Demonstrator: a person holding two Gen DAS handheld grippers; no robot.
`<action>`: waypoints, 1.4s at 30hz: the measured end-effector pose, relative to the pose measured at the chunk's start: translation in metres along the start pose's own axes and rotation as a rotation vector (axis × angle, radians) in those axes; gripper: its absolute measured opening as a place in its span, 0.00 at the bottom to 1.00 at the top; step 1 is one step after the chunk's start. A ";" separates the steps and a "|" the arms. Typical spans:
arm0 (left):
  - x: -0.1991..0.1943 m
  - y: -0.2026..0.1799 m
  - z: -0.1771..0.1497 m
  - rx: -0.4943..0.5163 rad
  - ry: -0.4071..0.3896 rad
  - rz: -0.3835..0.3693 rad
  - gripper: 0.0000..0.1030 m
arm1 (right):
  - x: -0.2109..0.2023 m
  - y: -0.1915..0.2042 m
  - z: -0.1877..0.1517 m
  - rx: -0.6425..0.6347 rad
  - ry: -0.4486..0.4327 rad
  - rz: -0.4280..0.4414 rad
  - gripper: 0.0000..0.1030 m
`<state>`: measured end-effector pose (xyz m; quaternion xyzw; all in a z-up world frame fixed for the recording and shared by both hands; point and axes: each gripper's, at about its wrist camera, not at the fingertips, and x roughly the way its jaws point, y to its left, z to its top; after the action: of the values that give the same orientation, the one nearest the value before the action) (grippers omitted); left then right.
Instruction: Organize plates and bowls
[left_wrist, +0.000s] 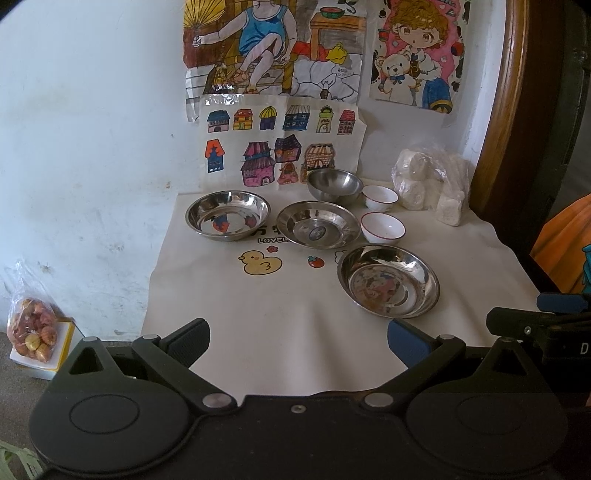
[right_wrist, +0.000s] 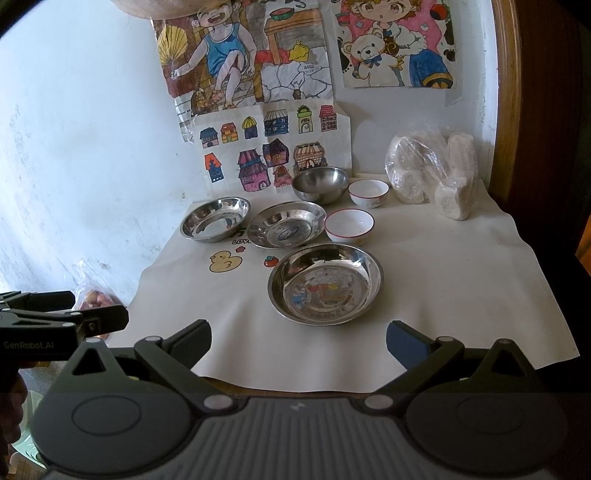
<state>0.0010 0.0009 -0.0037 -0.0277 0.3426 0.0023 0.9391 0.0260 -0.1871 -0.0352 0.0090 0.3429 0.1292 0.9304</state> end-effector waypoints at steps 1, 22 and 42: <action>0.000 0.000 0.000 0.000 0.000 -0.001 0.99 | 0.000 0.000 0.000 0.000 0.000 0.001 1.00; 0.006 0.001 0.000 -0.001 0.008 0.001 0.99 | 0.004 -0.001 0.002 0.001 0.001 -0.005 1.00; 0.020 0.000 0.002 -0.003 0.040 0.002 0.99 | 0.018 -0.001 0.005 0.004 0.032 -0.001 1.00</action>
<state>0.0175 0.0012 -0.0145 -0.0289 0.3612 0.0031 0.9320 0.0432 -0.1835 -0.0429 0.0089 0.3579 0.1282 0.9249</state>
